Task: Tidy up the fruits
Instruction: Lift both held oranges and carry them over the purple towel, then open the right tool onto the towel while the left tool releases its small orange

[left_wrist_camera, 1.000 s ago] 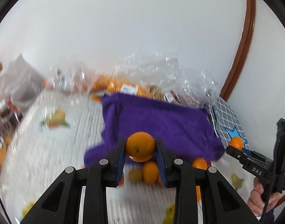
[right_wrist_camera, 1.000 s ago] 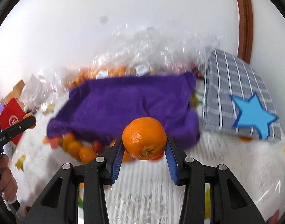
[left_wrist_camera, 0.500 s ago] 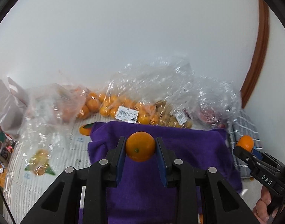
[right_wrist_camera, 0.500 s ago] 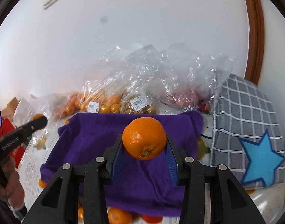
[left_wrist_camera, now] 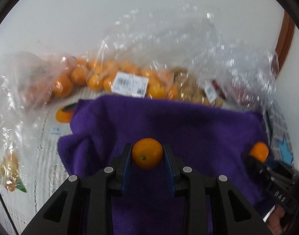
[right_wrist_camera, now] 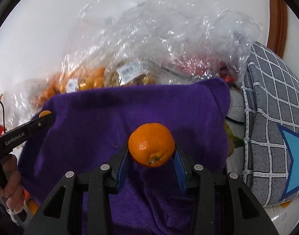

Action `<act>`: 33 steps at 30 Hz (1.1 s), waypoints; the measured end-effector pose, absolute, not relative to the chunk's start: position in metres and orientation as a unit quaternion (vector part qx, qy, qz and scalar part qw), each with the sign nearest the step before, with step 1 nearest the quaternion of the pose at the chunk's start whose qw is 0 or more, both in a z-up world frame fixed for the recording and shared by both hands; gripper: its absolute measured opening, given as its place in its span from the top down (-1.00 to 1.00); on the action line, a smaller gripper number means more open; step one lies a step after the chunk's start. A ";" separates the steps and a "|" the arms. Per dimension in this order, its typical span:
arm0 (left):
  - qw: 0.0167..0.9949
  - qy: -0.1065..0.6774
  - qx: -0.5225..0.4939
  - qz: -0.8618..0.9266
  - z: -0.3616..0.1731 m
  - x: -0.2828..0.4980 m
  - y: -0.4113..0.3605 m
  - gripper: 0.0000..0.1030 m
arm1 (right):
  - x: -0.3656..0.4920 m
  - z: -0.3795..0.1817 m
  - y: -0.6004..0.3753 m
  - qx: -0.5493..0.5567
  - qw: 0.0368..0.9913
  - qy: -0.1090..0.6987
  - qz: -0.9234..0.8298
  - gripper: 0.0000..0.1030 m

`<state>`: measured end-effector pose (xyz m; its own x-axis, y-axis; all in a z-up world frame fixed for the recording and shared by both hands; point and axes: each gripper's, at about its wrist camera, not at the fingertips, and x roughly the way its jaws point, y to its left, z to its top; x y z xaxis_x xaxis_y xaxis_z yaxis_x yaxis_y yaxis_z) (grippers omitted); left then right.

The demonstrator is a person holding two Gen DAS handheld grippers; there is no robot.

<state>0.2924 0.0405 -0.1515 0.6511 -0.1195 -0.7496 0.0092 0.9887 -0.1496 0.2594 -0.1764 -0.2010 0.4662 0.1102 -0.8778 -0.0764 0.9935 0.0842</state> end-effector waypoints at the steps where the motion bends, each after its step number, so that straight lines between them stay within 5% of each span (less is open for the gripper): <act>1: 0.905 0.420 -0.062 -0.036 -0.153 0.293 0.039 0.43 | 0.259 -0.203 -0.176 0.017 0.858 0.511 0.055 0.17; 14: 0.898 0.437 -0.034 -0.022 -0.160 0.291 0.026 0.41 | 0.253 -0.208 -0.176 0.027 0.868 0.493 0.052 0.02; 20: 0.897 0.440 -0.038 -0.015 -0.159 0.296 0.027 0.05 | 0.253 -0.204 -0.175 0.023 0.871 0.489 0.052 -0.20; 33: 0.903 0.426 -0.061 -0.016 -0.159 0.285 0.035 -0.07 | 0.235 -0.186 -0.202 0.074 0.889 0.450 0.043 -0.43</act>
